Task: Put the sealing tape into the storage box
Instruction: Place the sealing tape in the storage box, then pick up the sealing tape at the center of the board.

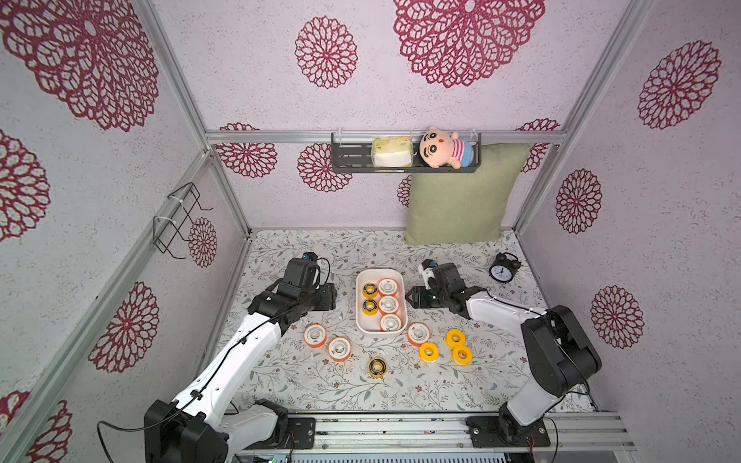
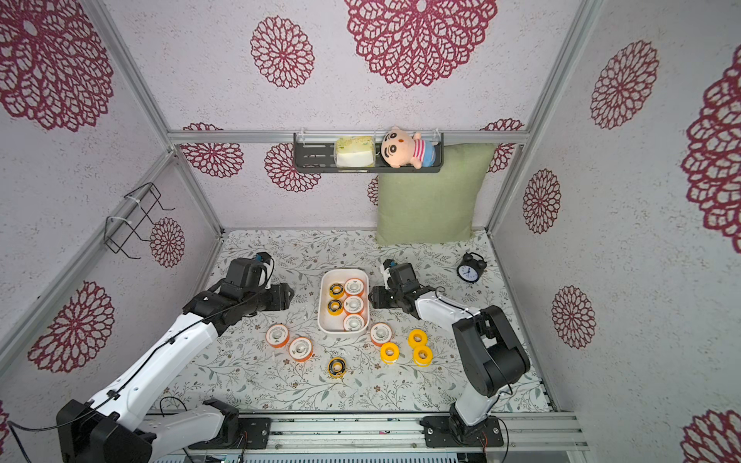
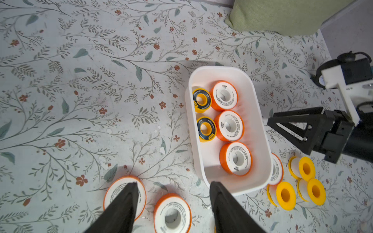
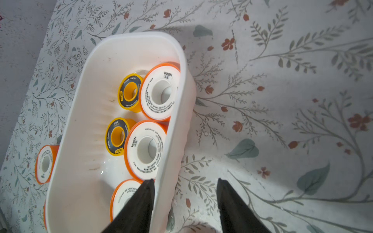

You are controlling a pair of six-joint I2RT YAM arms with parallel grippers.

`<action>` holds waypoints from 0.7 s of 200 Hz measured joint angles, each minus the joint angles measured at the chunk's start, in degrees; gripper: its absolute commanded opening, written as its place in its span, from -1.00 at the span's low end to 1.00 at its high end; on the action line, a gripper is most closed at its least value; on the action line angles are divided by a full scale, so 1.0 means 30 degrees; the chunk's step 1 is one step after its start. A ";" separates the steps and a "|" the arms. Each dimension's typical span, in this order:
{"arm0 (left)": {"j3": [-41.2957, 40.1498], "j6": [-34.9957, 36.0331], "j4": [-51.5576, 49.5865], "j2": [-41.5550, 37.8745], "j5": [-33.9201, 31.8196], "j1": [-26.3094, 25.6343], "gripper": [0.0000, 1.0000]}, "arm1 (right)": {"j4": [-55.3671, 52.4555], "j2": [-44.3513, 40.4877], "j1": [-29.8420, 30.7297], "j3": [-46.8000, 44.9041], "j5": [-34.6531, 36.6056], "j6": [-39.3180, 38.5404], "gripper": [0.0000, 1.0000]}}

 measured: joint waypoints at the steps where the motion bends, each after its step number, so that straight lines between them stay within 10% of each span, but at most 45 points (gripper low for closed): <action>1: -0.0036 -0.0015 0.0007 -0.0007 -0.0022 -0.0095 0.27 | 0.0007 0.0000 0.0000 0.0000 -0.0015 0.0015 0.06; 140: -0.2390 -0.1683 0.2586 0.4524 -0.2069 -1.0724 0.54 | 0.0867 0.0933 -0.0036 0.1377 -0.1654 0.0444 -0.12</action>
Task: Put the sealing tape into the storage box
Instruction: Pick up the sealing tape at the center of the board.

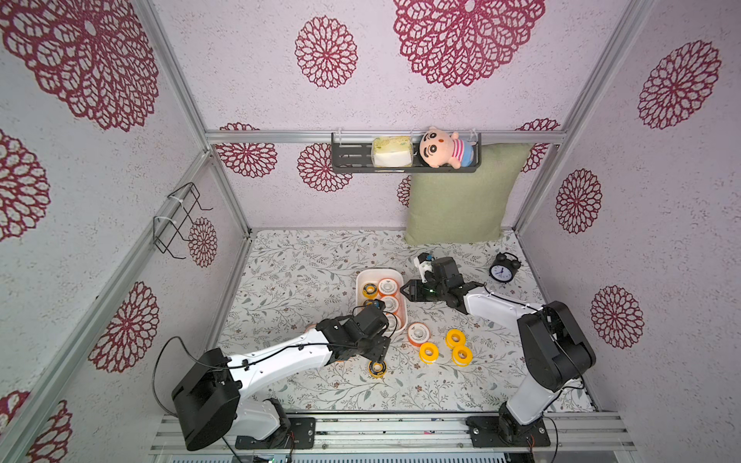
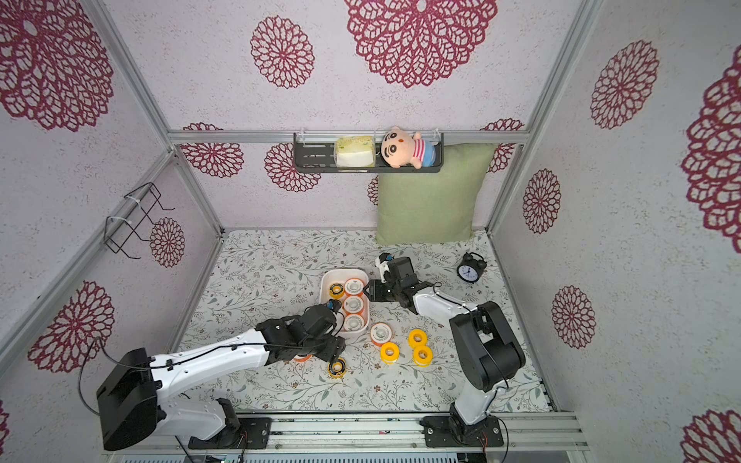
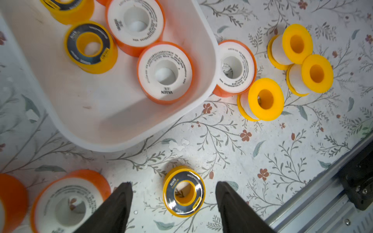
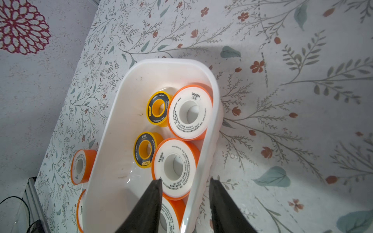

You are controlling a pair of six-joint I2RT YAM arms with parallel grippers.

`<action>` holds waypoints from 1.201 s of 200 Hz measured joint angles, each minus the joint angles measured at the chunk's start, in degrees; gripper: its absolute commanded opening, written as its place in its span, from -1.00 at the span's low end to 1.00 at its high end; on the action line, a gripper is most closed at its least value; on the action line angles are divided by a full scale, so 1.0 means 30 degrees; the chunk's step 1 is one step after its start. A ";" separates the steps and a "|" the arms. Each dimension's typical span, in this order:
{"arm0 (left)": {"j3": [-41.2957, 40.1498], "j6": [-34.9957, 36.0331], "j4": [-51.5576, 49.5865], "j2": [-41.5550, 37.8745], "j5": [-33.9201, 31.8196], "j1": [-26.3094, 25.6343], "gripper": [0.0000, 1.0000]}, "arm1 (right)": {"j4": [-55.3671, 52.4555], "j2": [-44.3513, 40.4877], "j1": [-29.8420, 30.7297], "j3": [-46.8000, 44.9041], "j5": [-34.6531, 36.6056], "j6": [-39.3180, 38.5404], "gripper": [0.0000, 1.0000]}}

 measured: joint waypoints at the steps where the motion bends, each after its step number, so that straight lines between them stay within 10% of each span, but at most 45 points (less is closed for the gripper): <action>1: 0.0007 0.0000 -0.0007 0.0029 0.0000 -0.0029 0.54 | -0.0007 0.0007 0.0000 0.0000 0.0000 0.0000 -0.12; 240: 0.0583 0.1756 -0.1734 0.4488 0.0743 -0.1435 0.50 | -0.0729 0.1282 0.0182 0.0889 -0.0444 0.0007 -0.20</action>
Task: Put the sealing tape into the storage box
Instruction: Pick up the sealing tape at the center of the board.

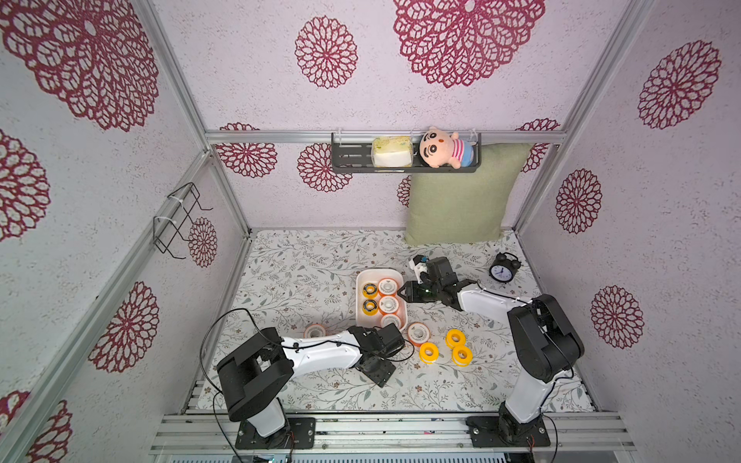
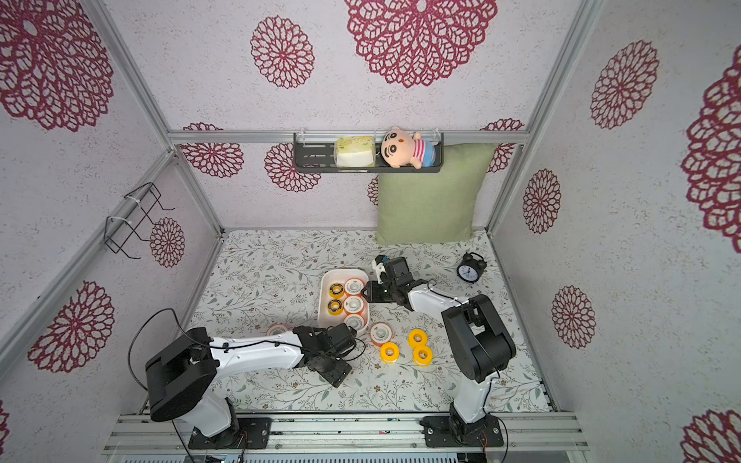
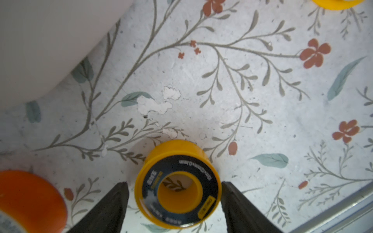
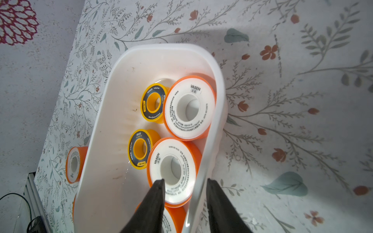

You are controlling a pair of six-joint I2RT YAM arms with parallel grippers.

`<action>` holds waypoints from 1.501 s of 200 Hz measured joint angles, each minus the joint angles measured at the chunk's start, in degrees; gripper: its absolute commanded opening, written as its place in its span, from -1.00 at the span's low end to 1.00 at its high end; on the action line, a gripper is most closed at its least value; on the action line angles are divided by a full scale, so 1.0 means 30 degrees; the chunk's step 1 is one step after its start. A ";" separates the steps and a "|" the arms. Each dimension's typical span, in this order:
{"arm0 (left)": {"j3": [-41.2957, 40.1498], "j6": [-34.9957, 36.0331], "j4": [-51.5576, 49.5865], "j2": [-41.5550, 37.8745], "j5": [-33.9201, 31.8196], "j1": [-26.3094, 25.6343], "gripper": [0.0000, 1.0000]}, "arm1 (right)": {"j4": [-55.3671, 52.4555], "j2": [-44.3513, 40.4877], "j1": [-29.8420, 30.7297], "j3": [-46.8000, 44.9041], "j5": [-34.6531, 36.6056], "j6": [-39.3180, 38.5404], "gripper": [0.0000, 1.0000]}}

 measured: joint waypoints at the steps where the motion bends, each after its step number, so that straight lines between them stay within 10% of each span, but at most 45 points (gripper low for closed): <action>1: 0.0000 0.0000 -0.0007 0.0000 -0.0007 0.0000 0.50 | -0.0007 0.0000 0.0000 0.0000 -0.0007 0.0000 -0.20; 126: 0.0255 0.0109 -0.0015 0.0306 -0.0095 0.0000 0.05 | -0.0226 0.0262 0.0124 0.0138 -0.0117 -0.0007 -0.25; 210: 0.0874 0.0109 -0.1239 -0.1960 -0.0729 0.0226 0.08 | -0.0386 0.0262 0.0124 0.0138 -0.0109 -0.0015 -0.28; 300: 0.3927 0.0313 -0.2375 -0.4116 -0.0765 0.5100 0.10 | -0.0503 0.0313 0.0182 0.0138 0.0015 0.0000 -0.43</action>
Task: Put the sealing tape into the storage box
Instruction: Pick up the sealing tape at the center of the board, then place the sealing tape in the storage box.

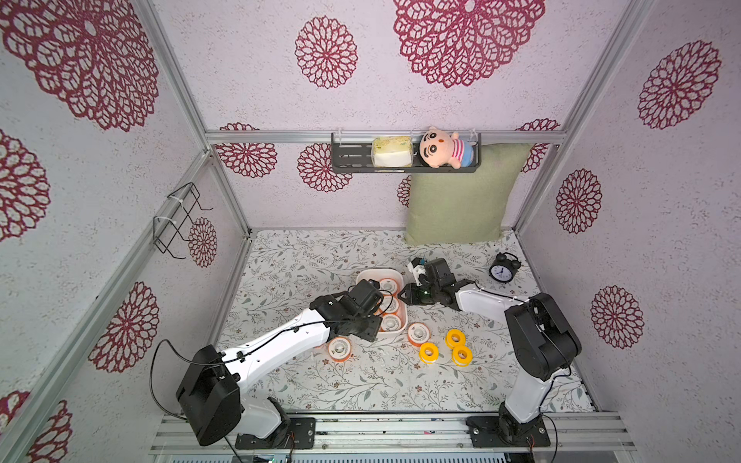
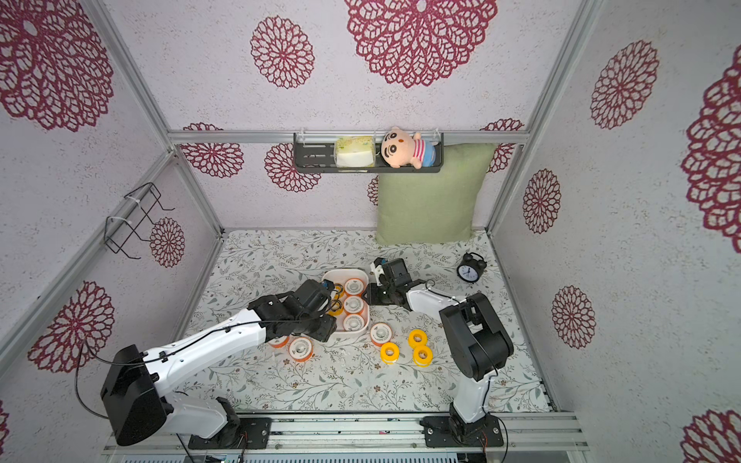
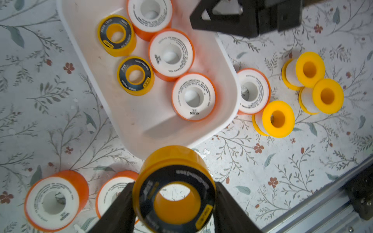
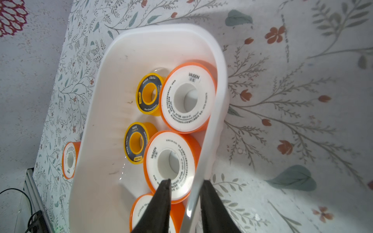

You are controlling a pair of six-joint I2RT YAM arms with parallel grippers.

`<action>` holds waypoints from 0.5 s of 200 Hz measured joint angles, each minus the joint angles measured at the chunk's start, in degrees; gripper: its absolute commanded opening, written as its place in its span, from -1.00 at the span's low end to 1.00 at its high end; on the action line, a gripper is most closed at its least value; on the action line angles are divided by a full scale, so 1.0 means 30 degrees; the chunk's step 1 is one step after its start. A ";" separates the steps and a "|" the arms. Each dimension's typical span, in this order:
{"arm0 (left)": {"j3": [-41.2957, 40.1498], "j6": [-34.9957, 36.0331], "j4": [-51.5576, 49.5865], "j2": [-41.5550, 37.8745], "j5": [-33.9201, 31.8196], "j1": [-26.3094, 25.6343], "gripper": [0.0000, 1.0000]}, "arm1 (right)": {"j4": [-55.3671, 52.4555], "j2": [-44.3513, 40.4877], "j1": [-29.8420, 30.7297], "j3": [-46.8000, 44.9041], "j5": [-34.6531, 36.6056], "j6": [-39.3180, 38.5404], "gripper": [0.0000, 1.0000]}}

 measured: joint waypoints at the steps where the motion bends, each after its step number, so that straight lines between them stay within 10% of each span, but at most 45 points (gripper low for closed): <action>1: 0.0029 0.0000 -0.0015 0.0007 -0.0007 0.0044 0.10 | 0.0000 0.0000 0.0000 0.0000 0.0000 0.0000 -0.44; 100: 0.3417 0.1107 -0.0925 0.4772 -0.0277 0.1610 0.09 | -0.0058 0.0007 0.0015 0.0000 0.0386 0.0058 -0.54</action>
